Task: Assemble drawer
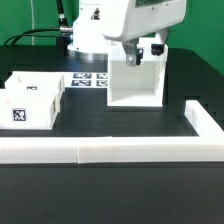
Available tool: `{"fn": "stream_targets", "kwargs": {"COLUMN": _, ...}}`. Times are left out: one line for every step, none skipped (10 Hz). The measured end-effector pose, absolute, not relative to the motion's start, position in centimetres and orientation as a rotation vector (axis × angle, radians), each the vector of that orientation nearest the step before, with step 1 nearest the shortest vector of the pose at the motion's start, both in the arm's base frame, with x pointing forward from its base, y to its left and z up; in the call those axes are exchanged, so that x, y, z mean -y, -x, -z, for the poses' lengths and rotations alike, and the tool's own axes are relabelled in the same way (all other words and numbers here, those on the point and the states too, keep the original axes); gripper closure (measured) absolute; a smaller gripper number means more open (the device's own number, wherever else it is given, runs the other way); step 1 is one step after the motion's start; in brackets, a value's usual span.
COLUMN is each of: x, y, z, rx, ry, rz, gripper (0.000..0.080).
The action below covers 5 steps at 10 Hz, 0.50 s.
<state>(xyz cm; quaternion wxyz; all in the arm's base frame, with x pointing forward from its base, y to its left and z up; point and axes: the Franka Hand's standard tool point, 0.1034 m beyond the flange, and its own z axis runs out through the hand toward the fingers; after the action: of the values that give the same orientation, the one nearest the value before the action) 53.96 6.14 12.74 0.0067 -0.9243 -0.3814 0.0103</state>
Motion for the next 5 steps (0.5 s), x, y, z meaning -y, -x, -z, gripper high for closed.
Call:
{"fn": "stream_targets", "kwargs": {"x": -6.8, "y": -53.0, "z": -13.3, "rx": 1.115, "ry": 2.924, "rz": -0.047, "gripper": 0.0150}}
{"fn": "stream_targets", "kwargs": {"x": -7.2, "y": -52.3, "z": -13.9, "rx": 1.071, "ry": 2.945, "rz": -0.045, "gripper": 0.0150}}
{"fn": "stream_targets", "kwargs": {"x": -7.3, "y": -51.8, "z": -14.0, "rx": 1.069, "ry": 2.948, "rz": -0.045, "gripper": 0.0150}}
{"fn": "stream_targets", "kwargs": {"x": -7.2, "y": -51.9, "z": -13.8, "rx": 1.066, "ry": 2.947, "rz": -0.050, "gripper": 0.0150}}
{"fn": "stream_targets", "kwargs": {"x": -7.2, "y": -51.9, "z": -13.7, "rx": 1.065, "ry": 2.947, "rz": -0.052, "gripper": 0.0150}}
